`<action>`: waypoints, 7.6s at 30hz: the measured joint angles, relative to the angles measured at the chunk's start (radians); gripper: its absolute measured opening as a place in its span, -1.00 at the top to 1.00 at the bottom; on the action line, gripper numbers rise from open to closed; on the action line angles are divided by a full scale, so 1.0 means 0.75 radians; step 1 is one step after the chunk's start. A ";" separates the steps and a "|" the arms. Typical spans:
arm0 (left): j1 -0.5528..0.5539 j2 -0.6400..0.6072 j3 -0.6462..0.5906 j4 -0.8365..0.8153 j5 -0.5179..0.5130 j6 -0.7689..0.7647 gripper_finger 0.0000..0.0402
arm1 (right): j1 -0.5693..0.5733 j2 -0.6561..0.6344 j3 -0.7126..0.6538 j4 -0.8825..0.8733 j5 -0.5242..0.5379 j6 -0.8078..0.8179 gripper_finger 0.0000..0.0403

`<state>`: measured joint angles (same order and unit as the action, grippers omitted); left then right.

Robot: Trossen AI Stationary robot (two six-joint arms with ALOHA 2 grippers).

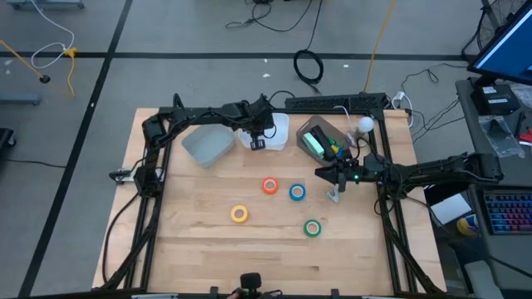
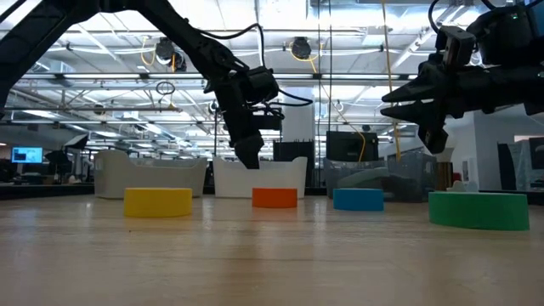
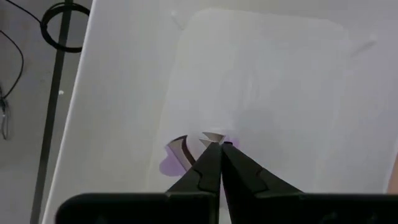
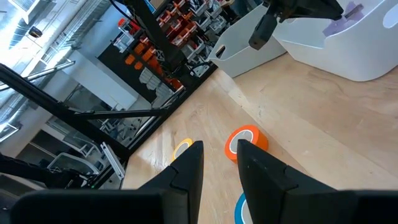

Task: Pick and place Stapler, Stapler remover, tape
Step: Put the purple staple remover into the white bin, then put the light blue staple remover into the white bin

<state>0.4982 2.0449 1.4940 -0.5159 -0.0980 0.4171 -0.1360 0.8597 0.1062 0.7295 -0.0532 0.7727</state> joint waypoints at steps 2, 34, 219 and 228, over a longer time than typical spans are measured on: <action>-0.005 0.000 0.000 0.001 -0.002 0.006 0.86 | 0.001 0.000 0.000 0.000 0.000 0.000 0.55; -0.048 -0.720 0.133 -0.233 0.072 -0.511 0.04 | 0.001 -0.001 0.002 0.062 -0.005 0.138 0.55; -0.745 -2.194 -1.622 0.585 -0.222 -1.027 0.07 | 0.155 0.002 0.626 -0.852 0.030 -0.174 1.00; -0.745 -2.194 -1.622 0.585 -0.222 -1.032 0.07 | 0.127 0.024 0.626 -0.886 0.177 0.136 1.00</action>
<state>-0.0605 0.3992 0.2779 -0.0772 -0.2642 -0.3573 -0.0407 0.8775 0.5758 0.0647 0.0796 0.8745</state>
